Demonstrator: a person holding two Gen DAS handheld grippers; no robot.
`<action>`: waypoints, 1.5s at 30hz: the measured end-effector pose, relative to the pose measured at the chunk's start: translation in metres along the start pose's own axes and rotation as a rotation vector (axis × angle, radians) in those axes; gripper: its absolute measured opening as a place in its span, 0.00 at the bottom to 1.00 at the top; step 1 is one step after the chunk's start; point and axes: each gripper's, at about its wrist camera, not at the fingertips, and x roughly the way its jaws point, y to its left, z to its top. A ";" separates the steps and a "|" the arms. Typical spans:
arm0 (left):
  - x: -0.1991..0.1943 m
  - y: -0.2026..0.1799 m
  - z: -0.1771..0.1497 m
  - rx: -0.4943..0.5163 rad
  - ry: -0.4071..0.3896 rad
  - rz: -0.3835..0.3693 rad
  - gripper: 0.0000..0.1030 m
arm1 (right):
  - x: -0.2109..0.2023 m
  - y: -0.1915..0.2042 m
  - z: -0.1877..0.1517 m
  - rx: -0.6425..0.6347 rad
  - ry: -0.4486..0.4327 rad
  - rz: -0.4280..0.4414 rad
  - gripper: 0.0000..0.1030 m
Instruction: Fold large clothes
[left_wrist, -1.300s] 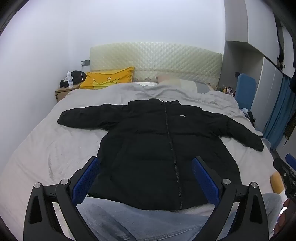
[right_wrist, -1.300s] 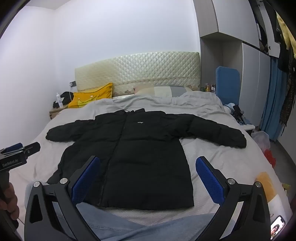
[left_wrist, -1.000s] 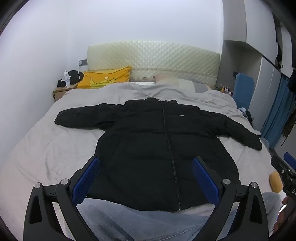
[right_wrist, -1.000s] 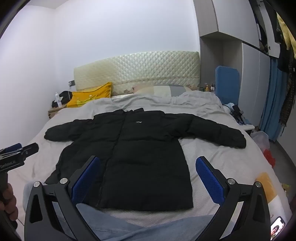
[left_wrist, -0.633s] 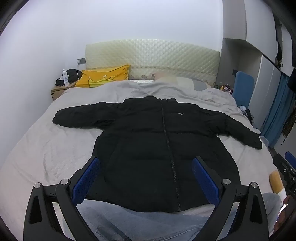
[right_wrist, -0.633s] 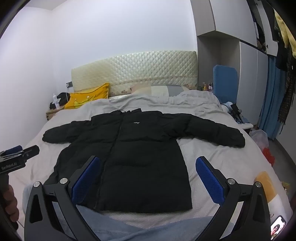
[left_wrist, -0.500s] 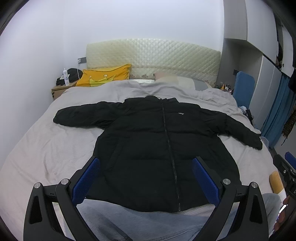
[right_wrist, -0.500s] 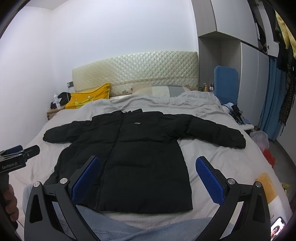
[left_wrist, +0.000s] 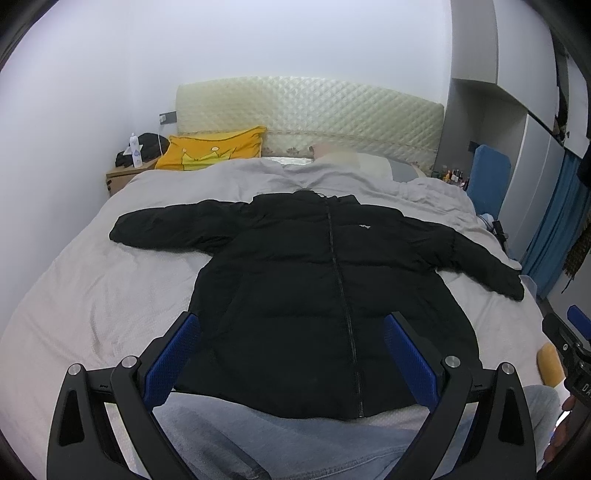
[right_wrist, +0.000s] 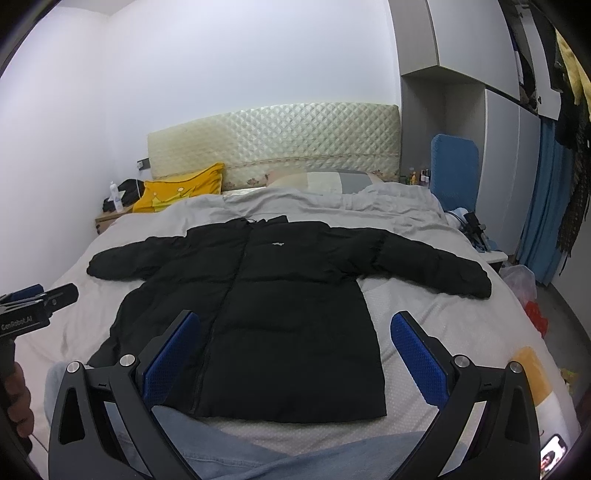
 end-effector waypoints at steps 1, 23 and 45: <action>0.000 0.000 0.001 0.000 0.001 -0.001 0.97 | 0.000 0.000 0.000 -0.001 0.001 -0.001 1.00; 0.003 0.004 0.000 -0.003 0.010 -0.003 0.97 | 0.007 0.003 -0.004 -0.001 0.010 0.007 1.00; 0.011 0.004 0.001 0.000 0.025 -0.011 0.97 | 0.016 0.007 -0.006 -0.001 0.024 0.034 1.00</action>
